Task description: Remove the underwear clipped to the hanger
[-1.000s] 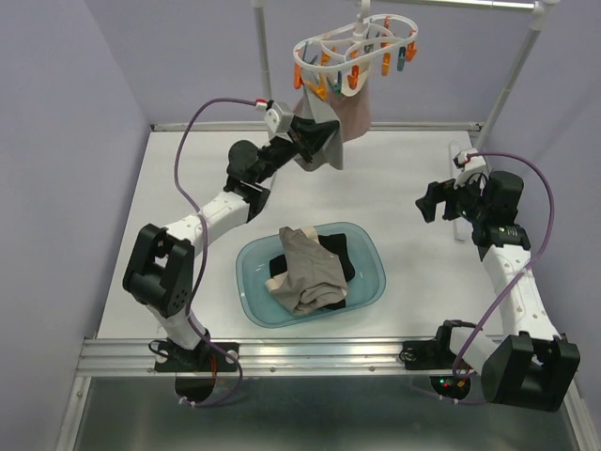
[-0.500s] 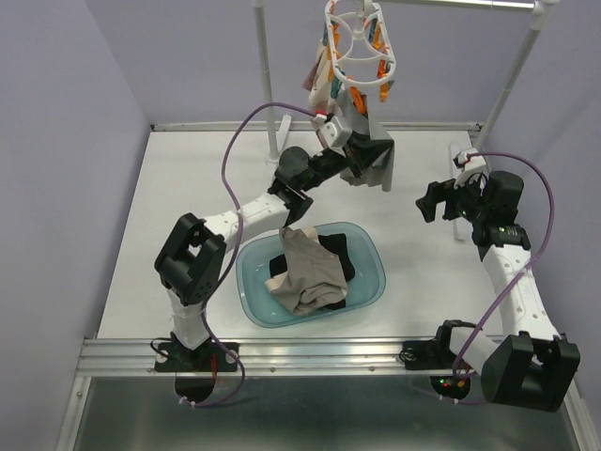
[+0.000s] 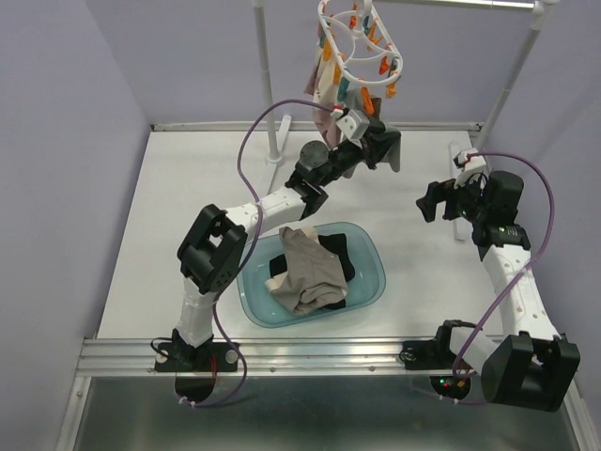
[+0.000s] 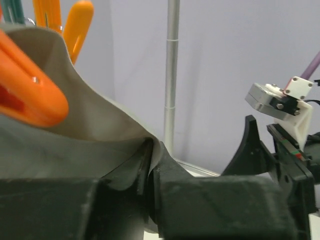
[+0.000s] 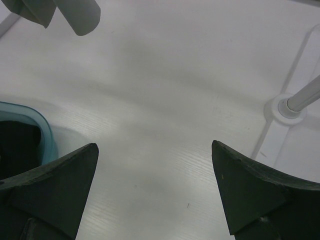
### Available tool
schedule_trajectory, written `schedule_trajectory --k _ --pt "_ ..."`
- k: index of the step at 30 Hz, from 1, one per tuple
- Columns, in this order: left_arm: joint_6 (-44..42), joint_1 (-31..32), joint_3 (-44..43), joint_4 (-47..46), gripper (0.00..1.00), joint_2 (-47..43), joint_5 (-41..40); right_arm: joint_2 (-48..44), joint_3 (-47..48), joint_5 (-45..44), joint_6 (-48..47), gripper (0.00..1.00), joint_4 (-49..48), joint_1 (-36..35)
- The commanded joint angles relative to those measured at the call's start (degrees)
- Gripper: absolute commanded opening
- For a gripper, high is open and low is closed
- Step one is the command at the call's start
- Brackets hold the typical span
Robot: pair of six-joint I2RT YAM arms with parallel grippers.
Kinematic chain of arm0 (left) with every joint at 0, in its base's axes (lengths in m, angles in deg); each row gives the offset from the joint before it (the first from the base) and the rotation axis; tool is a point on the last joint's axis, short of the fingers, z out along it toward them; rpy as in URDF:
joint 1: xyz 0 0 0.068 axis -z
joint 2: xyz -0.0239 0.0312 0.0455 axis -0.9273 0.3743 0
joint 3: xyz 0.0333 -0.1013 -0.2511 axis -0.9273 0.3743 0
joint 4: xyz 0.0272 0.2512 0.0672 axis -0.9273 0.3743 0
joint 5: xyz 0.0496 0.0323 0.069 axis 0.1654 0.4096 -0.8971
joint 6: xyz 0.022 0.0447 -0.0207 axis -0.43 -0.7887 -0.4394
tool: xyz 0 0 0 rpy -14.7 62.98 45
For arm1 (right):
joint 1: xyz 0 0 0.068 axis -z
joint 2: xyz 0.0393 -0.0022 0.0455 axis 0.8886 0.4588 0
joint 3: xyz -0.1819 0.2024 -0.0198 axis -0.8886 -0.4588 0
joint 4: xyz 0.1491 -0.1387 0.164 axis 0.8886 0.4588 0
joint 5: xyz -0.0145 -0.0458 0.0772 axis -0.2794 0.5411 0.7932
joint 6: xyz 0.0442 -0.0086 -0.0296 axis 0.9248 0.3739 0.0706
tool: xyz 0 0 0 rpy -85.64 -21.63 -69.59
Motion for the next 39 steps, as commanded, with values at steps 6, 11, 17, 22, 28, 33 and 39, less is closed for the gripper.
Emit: schedule_trajectory --k 6,11,17,22,28,33,39 --pt "-1.0 0.5 -3.2 -0.6 0.56 -3.8 -1.7 -0.4 -1.2 0.1 -0.5 1.0 -2.4 -0.2" --pt "-1.2 0.6 -1.8 3.3 0.72 -7.8 0.2 -0.7 -1.3 0.8 -0.8 1.0 -2.3 -0.2" --pt "-2.4 0.6 -0.1 10.7 0.84 -13.5 2.2 -1.5 -2.0 3.6 -2.1 1.0 -2.3 -0.2" --pt "-4.9 0.6 1.0 19.1 0.94 -18.6 2.8 -2.1 -2.3 5.5 -2.8 1.0 -2.2 -0.2" --pt "-7.9 0.1 2.9 28.2 0.95 -23.7 1.0 -2.2 -2.5 6.6 -3.2 1.0 -2.2 -0.2" --pt "-2.7 -5.2 3.4 34.3 0.95 -28.3 -2.0 -2.3 -2.8 8.3 -3.5 1.0 -2.1 -0.2" --pt "7.0 -15.7 8.7 34.8 0.95 -32.9 2.2 -3.7 -3.7 14.4 -4.5 1.0 -2.1 -0.2"
